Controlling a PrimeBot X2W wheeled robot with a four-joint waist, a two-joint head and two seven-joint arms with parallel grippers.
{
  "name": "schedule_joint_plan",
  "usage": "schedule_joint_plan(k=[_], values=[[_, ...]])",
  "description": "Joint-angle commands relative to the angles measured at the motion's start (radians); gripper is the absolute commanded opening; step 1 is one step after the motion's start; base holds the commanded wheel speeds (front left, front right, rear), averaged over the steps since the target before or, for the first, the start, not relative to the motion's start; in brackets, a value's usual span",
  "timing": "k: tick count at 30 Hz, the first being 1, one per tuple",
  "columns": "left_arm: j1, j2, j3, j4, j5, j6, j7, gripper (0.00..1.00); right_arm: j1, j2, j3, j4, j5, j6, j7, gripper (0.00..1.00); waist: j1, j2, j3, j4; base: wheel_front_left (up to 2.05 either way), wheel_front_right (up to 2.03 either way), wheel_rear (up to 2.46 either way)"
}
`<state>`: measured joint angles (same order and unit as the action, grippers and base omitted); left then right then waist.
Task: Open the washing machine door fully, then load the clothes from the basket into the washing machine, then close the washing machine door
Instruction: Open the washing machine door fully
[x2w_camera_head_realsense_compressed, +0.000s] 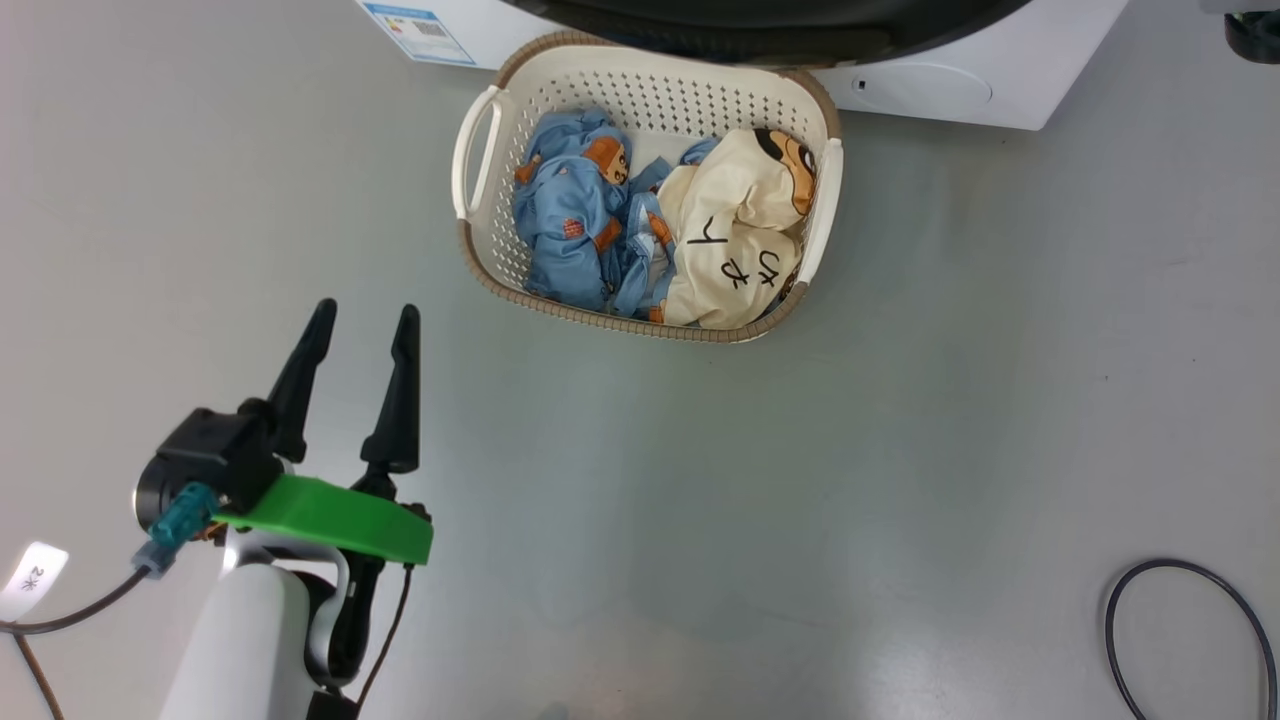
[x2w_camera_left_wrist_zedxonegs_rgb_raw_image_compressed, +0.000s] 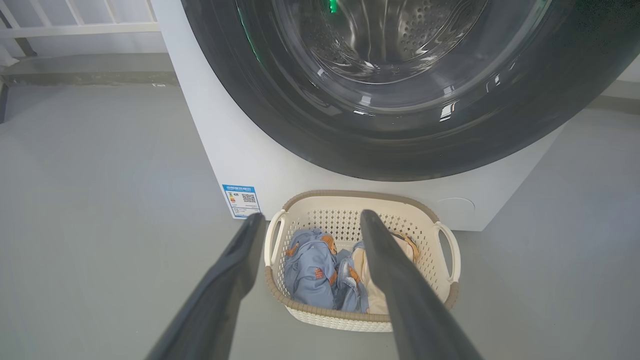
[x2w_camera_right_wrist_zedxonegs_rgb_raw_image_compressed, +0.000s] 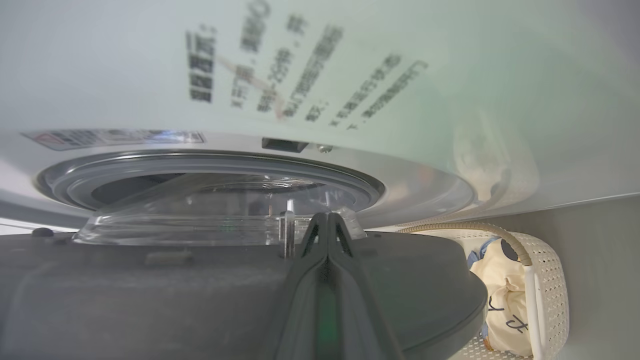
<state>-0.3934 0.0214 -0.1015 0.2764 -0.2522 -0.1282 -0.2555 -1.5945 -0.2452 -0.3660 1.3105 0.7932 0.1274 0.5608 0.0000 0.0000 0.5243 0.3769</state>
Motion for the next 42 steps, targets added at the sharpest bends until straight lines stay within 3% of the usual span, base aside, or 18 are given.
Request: schedule_joint_plan(k=[1, 26, 42], values=[[0.013, 0.032, 0.034, -0.027, 0.006, -0.002, -0.006, 1.0, -0.027, 0.076, -0.003, -0.02, -0.001, 0.003, 0.033, 0.0, 0.0, 0.0, -0.001, 0.0, 0.0, 0.0, 0.0], [0.023, 0.033, 0.057, -0.06, 0.024, -0.002, -0.006, 1.0, 0.02, 0.099, -0.017, -0.033, -0.051, 0.003, 0.266, 0.0, 0.0, 0.0, -0.035, -0.046, 0.0, 0.0, 0.0], [0.042, 0.048, 0.063, -0.071, 0.032, -0.002, -0.006, 1.0, 0.188, 0.157, -0.014, -0.229, 0.006, 0.003, 0.452, 0.0, 0.0, 0.0, -0.098, -0.086, 0.0, 0.0, 0.0]])
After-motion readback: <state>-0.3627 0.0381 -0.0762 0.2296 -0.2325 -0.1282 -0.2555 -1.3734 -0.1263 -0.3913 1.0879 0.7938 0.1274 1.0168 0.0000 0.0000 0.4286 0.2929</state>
